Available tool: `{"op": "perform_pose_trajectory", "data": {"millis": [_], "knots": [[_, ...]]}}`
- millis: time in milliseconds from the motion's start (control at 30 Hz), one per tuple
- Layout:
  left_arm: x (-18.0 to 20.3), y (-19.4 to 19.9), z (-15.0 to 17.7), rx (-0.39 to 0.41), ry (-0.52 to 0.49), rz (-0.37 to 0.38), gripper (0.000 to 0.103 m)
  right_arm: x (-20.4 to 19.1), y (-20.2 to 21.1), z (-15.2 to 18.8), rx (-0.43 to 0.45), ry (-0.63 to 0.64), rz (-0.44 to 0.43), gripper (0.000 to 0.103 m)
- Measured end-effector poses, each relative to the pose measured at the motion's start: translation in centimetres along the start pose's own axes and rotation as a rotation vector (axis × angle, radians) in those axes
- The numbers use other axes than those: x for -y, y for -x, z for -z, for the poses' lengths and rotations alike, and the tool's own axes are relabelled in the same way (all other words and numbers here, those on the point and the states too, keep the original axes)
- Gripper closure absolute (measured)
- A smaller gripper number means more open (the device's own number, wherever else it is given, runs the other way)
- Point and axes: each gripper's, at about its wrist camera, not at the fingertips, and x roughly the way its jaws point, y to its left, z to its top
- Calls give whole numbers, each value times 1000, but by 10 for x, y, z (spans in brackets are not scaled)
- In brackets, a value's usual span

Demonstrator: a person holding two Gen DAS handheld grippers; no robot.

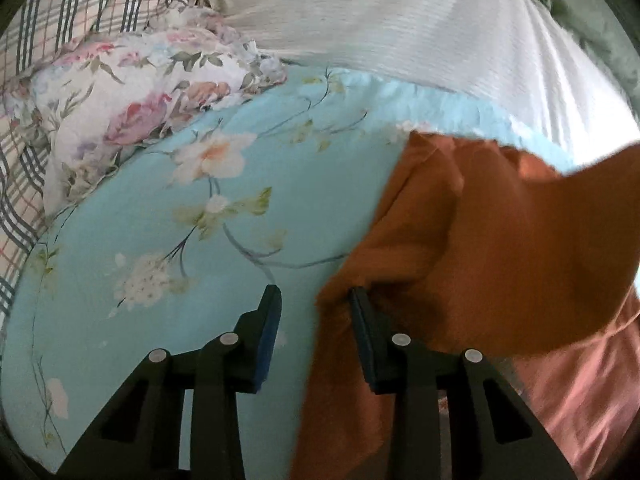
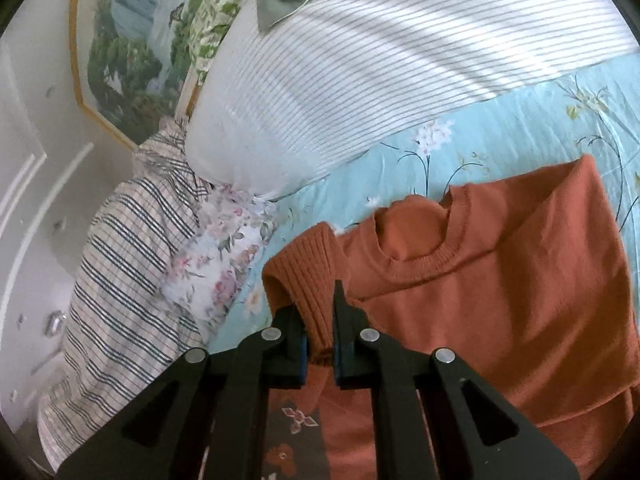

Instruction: Fold small clothes

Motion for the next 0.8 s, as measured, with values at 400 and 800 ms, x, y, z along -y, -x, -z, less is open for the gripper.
{"op": "perform_pose_trajectory", "data": {"millis": [400,800], "knots": [[116,58,35,-20,-218,495,76,-18,15,-5,63,-5,-65,93],[53,-5,-23,-7,41,76,75,46,56,-6,133,-93,24,93]]}}
